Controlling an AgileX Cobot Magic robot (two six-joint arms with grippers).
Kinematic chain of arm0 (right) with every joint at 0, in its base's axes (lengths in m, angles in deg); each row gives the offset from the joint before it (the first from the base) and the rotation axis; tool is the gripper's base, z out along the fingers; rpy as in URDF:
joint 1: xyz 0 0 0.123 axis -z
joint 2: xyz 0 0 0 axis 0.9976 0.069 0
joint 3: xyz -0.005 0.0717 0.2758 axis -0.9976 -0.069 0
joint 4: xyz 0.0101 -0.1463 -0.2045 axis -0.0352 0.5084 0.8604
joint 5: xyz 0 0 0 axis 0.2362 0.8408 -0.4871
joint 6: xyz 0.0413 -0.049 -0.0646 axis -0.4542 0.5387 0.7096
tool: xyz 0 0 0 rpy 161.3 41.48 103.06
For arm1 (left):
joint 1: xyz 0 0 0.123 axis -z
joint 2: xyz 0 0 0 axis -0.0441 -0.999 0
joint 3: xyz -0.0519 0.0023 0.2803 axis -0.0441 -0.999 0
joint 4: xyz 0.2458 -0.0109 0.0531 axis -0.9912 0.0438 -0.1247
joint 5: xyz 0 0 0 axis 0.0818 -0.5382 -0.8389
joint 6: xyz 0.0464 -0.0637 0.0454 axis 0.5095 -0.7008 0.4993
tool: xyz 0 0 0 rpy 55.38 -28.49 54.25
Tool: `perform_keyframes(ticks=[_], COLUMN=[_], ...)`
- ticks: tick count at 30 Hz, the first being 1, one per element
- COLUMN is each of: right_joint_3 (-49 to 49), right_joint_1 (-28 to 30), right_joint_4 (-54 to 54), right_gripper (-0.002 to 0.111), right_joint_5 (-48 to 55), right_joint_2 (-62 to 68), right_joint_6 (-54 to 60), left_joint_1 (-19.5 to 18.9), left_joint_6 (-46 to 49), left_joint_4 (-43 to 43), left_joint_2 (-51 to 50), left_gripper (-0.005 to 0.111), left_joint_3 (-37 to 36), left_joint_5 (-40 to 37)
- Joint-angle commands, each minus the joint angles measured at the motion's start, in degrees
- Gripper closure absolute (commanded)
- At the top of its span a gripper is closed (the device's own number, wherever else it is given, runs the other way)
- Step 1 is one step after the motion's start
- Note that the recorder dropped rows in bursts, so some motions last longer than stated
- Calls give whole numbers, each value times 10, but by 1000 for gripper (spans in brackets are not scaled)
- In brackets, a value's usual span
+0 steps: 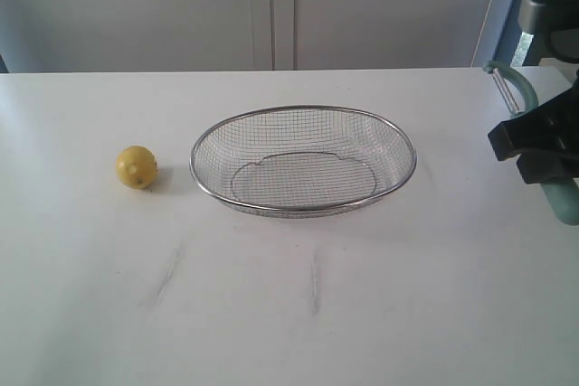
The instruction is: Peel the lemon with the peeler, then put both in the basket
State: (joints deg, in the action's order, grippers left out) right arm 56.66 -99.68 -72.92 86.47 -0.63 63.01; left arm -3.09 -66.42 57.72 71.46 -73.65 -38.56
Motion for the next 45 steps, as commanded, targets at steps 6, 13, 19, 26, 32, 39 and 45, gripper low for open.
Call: perform_keyframes(ticks=[6,13,19,26,32,39,45], right_joint_3=[-1,-1,-1,-1,-1,-1,-1], right_joint_1=[0,0,0,0,0,0,0], right_joint_4=[0,0,0,0,0,0,0], right_gripper=[103,103,103,103,103,103,103], right_joint_5=[-7,-7,-7,-7,-7,-7,-7], right_joint_2=[-5,-5,-5,-5,-5,-5,-5], right_joint_6=[7,7,7,7,7,7,7], left_joint_1=[0,0,0,1,50,119,138], left_joint_6=[50,188,233,236,237,181,67], left_joint_4=[59,46,31,56,65,62,59], left_joint_2=[-75,-243,-394,-560,-678,-828,-947], left_gripper=[107,107,107,107,107,107,107], left_joint_3=[116,245,367,484,558,648,701], left_joint_5=[-159,-292,-447,-460,-431,-368,-267])
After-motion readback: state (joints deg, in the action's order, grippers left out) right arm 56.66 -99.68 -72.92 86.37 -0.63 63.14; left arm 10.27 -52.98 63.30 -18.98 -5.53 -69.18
